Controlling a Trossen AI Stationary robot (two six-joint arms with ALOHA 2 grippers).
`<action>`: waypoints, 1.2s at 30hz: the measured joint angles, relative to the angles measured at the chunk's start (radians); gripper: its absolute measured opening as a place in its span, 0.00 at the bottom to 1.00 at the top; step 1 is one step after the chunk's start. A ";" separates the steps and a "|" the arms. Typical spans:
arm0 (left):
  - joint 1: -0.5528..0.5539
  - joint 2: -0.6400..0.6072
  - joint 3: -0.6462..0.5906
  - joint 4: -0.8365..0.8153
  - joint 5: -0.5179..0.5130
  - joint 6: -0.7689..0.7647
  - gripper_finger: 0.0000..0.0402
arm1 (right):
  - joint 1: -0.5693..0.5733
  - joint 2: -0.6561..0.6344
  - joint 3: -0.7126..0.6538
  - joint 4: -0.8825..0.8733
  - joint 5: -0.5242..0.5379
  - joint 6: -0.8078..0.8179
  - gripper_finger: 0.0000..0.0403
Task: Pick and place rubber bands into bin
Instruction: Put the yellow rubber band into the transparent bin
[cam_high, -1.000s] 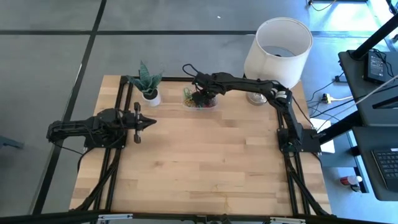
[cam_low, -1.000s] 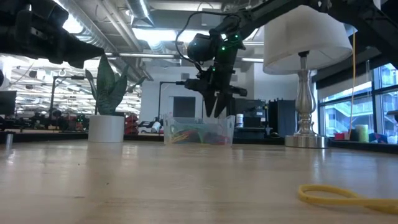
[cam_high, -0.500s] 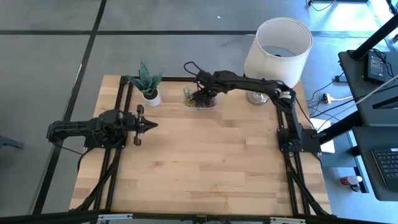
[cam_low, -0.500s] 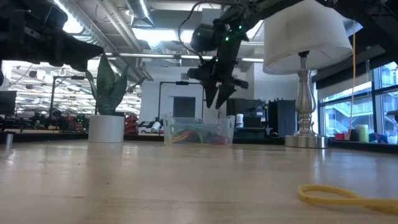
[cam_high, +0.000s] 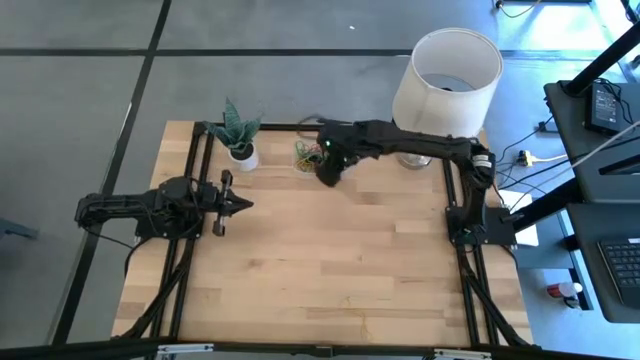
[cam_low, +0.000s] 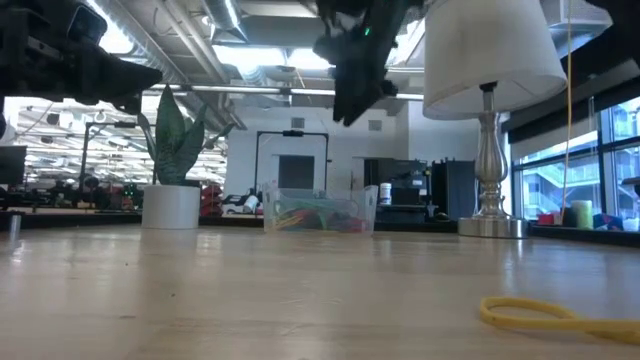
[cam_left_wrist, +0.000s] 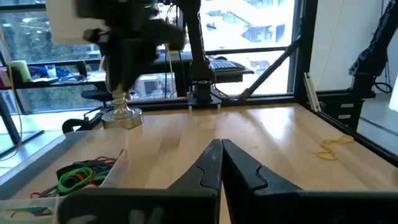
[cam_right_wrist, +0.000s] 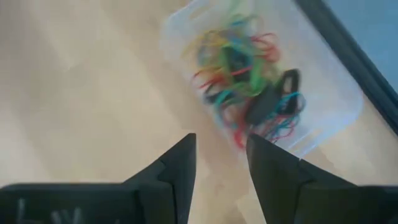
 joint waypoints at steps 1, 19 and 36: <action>0.000 0.000 0.000 0.000 0.000 0.000 0.00 | 0.020 -0.009 -0.002 -0.011 0.000 -0.019 0.36; 0.000 0.000 0.000 -0.001 -0.005 0.000 0.02 | 0.545 -0.558 -0.893 0.433 -0.063 -0.001 0.36; 0.000 0.000 0.000 -0.001 -0.005 0.001 0.02 | 0.941 -0.470 -1.323 1.253 -0.024 -0.074 0.36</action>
